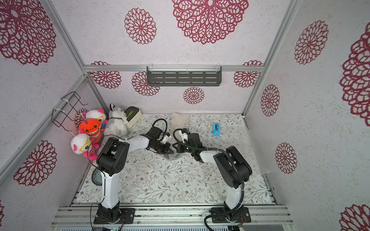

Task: Wrap dinner plates in bubble wrap
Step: Wrap the plate in the bubble wrap.

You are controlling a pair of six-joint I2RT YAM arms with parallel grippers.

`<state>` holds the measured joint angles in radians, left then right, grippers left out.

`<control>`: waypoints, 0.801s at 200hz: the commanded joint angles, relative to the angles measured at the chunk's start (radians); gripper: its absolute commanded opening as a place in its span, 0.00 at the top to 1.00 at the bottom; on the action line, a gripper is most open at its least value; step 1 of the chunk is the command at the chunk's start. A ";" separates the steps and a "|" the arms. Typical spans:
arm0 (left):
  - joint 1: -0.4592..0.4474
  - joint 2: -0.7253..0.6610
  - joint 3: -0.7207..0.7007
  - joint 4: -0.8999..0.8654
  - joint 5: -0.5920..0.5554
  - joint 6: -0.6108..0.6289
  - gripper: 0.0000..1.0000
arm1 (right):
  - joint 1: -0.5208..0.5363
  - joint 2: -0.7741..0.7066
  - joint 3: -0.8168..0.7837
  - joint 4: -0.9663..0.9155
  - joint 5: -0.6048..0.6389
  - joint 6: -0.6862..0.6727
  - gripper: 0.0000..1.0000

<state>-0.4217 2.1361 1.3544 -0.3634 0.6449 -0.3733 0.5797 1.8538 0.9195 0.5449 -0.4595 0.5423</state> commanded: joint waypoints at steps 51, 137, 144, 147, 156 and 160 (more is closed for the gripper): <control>0.037 0.013 -0.028 0.058 0.025 -0.086 0.85 | 0.055 0.119 0.001 -0.205 0.016 0.001 1.00; 0.068 -0.327 -0.340 0.441 0.047 -0.232 0.27 | 0.056 0.137 0.034 -0.252 0.028 0.007 1.00; 0.049 -0.316 -0.323 0.421 0.005 -0.228 0.26 | 0.057 0.136 0.029 -0.241 0.019 0.008 1.00; 0.042 -0.309 -0.314 0.412 -0.013 -0.229 0.26 | 0.057 0.133 0.026 -0.234 0.015 0.008 1.00; 0.029 -0.283 -0.284 0.366 -0.090 -0.242 0.26 | 0.057 0.126 0.015 -0.204 -0.001 0.013 1.00; 0.027 -0.271 -0.270 0.352 -0.104 -0.245 0.27 | 0.058 0.125 0.011 -0.192 -0.008 0.016 1.00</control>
<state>-0.3439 1.8198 1.0275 -0.0025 0.6685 -0.5884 0.6197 1.9491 0.9653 0.4046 -0.4316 0.5663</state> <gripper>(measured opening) 0.736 0.052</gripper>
